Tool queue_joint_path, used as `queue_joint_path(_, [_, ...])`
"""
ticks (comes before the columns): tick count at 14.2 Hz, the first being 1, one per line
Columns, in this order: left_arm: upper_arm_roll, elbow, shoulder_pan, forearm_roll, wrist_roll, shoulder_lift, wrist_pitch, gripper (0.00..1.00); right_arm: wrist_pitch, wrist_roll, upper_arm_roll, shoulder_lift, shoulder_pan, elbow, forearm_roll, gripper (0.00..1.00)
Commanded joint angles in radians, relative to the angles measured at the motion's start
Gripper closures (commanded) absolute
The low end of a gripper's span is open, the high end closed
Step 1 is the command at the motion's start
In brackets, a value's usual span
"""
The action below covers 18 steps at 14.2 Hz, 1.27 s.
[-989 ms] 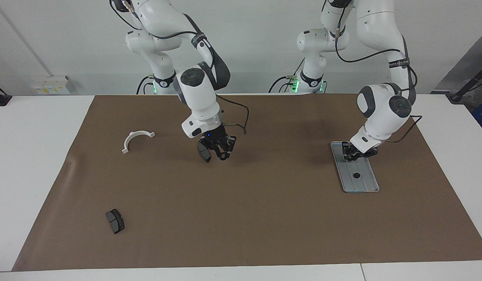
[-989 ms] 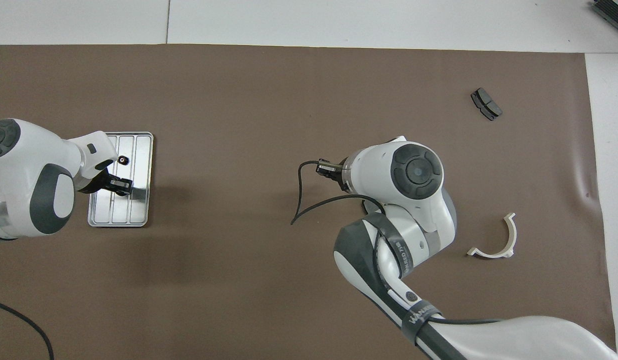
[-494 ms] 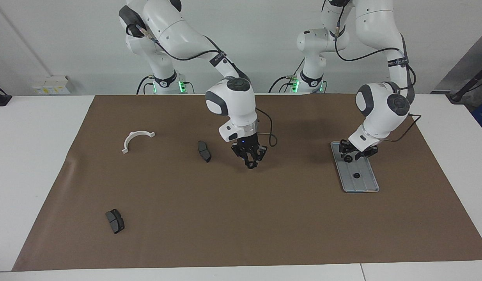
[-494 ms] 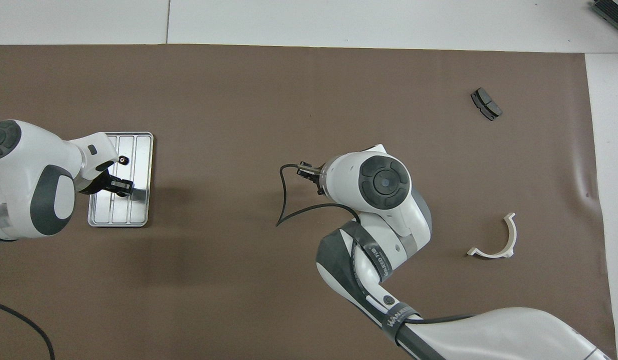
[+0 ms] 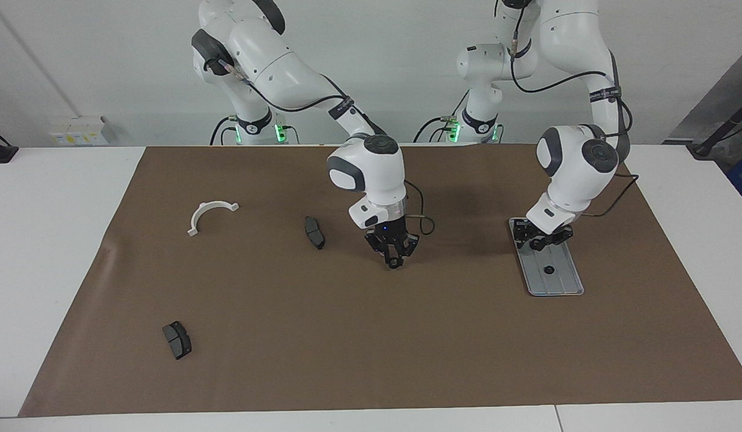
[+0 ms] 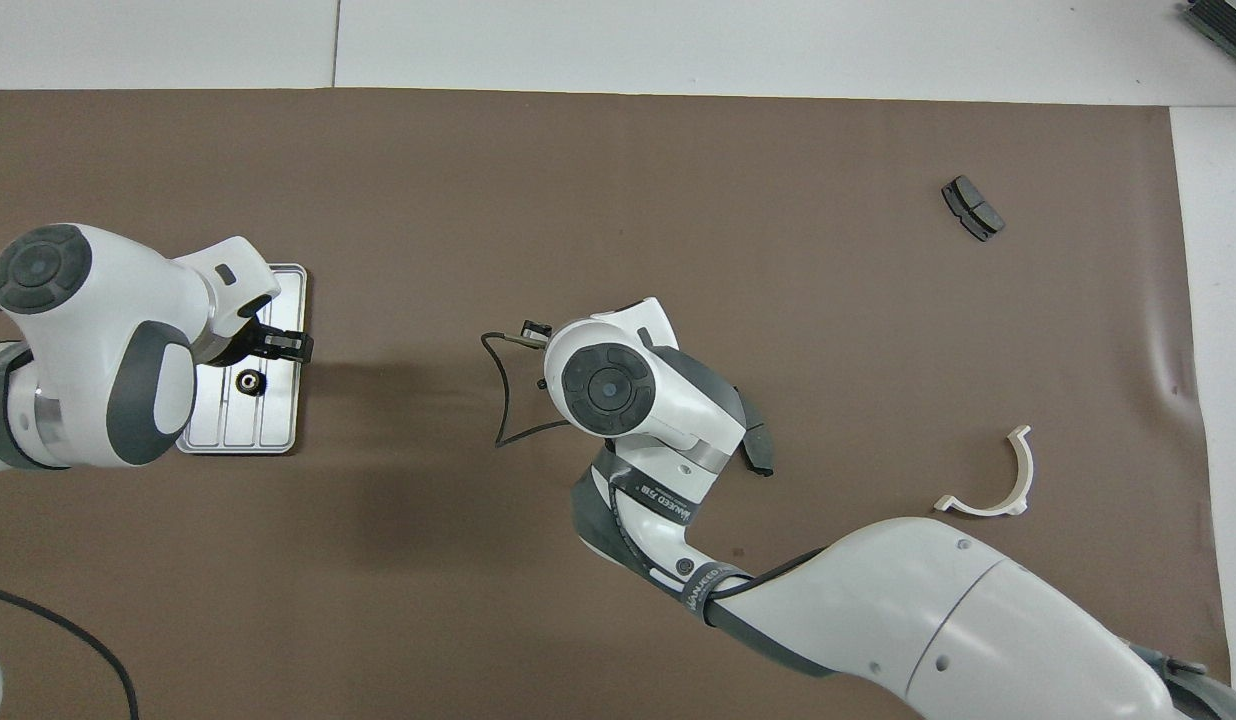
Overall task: Pick bearing gear from pile to tray
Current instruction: 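Reach the left gripper to the last gear and grasp it from the right gripper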
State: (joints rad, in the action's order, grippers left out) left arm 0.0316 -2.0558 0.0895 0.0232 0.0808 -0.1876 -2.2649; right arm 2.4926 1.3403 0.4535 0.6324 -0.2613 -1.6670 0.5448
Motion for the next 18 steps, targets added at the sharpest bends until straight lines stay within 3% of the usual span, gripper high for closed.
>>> queue_joint_path(1, [-0.009, 0.029, 0.079, -0.002, -0.142, -0.01, -0.03, 0.46, 0.026, 0.033, 0.014, 0.009, 0.011, -0.013, 0.041, 0.36])
queue_joint_path(2, [-0.007, 0.034, 0.11, 0.0, -0.198, -0.021, -0.053, 0.46, 0.023, 0.033, 0.014, 0.009, 0.011, -0.013, 0.043, 0.0])
queue_joint_path(4, [-0.007, 0.065, 0.159, 0.009, -0.268, -0.03, -0.07, 0.46, 0.0, 0.031, 0.014, 0.0, 0.013, -0.01, 0.069, 0.0])
queue_joint_path(6, [-0.007, 0.127, 0.197, 0.052, -0.295, -0.064, -0.062, 0.48, -0.059, 0.017, 0.011, -0.06, 0.031, -0.011, 0.069, 0.0])
queue_joint_path(10, [-0.01, 0.316, 0.317, 0.057, -0.475, -0.211, -0.051, 0.5, -0.179, -0.146, -0.015, -0.195, 0.102, -0.036, 0.037, 0.0])
queue_joint_path(16, [-0.013, 0.418, 0.427, 0.023, -0.51, -0.306, -0.031, 0.5, -0.316, -0.669, -0.26, -0.358, 0.102, -0.028, -0.331, 0.0])
queue_joint_path(18, [-0.012, 0.413, 0.45, 0.009, -0.518, -0.306, -0.031, 0.5, -0.366, -0.789, -0.33, -0.388, 0.103, -0.025, -0.373, 0.0])
